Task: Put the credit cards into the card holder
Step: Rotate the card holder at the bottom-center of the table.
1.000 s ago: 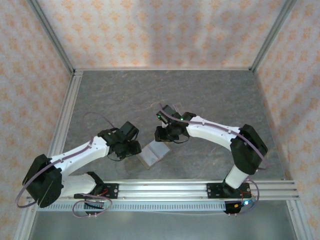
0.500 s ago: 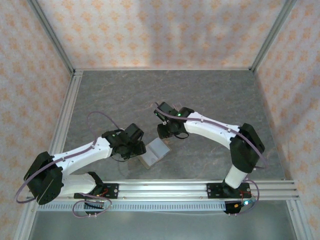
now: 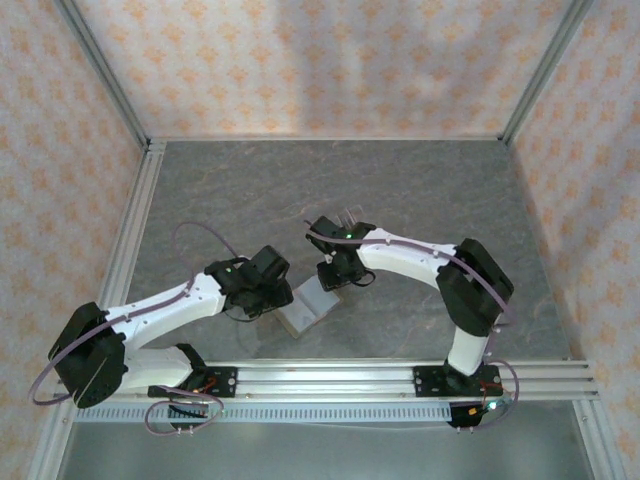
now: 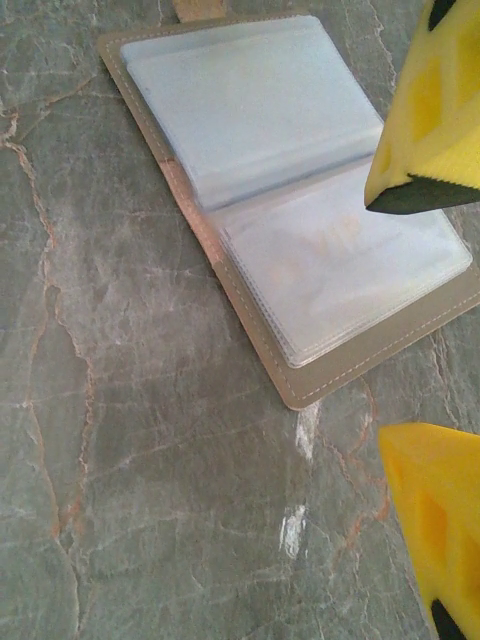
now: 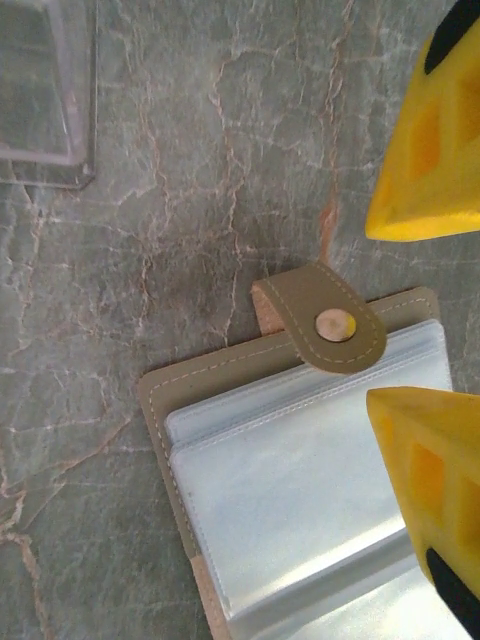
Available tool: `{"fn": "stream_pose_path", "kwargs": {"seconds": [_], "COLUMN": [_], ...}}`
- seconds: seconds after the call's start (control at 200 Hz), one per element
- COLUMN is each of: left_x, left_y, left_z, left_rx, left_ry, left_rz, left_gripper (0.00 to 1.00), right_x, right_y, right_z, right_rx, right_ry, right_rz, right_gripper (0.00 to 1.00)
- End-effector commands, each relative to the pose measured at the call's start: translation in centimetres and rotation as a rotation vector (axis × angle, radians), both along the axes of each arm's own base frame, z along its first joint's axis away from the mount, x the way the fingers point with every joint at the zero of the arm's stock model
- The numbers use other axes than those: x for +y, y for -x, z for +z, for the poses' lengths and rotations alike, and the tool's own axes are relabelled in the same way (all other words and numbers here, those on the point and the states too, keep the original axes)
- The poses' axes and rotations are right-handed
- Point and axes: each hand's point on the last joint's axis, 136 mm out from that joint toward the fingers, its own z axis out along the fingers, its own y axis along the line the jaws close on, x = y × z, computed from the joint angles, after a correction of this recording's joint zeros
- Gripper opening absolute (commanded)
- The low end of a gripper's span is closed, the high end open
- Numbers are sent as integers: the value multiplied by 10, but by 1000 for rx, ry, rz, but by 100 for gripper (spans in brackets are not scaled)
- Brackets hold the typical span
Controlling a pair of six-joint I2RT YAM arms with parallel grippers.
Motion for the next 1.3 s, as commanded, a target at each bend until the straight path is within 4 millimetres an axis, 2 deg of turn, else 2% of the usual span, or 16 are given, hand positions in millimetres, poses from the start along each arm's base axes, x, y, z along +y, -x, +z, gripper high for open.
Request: {"fn": "stream_pose_path", "kwargs": {"seconds": [0.0,0.115,0.345,0.525,0.676,0.776,0.921,1.006,1.101,1.216,1.296], "left_x": [2,3,2,-14,-36,-48,-63,-70,-70,-65,-65], "left_y": [-5,-5,-4,-8,-15,-18,-22,-24,-27,-30,-30], "left_z": [6,7,6,4,6,5,6,10,17,26,26], "left_rx": [-25,-27,-16,-4,-7,-3,3,-1,-21,-58,-62], "left_ry": [-22,-23,-29,-45,-44,-49,-50,-60,-70,-61,-53], "left_rz": [30,40,26,-31,-73,-84,-91,-91,-71,-44,-69], "left_gripper": [59,59,59,60,61,61,61,61,61,62,62], "right_x": [10,4,-14,-46,-70,-81,-86,-87,-87,-93,-96], "right_y": [-2,-5,-5,1,13,21,26,25,20,10,4], "right_z": [-2,-7,-8,-9,-7,-4,3,9,27,54,68], "right_rx": [2,-6,-23,-18,-13,-23,-33,-45,-92,-144,-149], "right_ry": [-2,32,67,83,65,40,-1,-25,-69,-90,-97], "right_rz": [34,27,-23,-136,-240,-296,-335,-343,-337,-338,-337], "right_gripper": [42,36,0,0,0,0,0,24,38,40,36]}}
